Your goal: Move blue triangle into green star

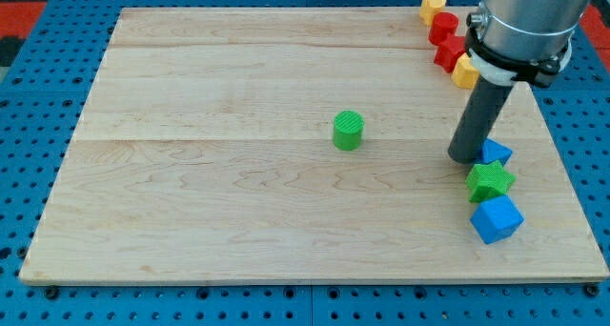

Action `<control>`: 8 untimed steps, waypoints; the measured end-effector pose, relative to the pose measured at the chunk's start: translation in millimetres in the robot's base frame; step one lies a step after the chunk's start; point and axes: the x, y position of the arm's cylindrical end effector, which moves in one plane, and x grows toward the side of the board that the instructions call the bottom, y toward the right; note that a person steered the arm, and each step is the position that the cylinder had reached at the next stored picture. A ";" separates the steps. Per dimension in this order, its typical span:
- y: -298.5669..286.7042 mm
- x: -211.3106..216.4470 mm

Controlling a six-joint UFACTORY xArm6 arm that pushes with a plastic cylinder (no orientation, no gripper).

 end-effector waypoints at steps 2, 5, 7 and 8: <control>78.7 18.7; 38.6 21.1; 4.4 -9.9; -10.2 29.8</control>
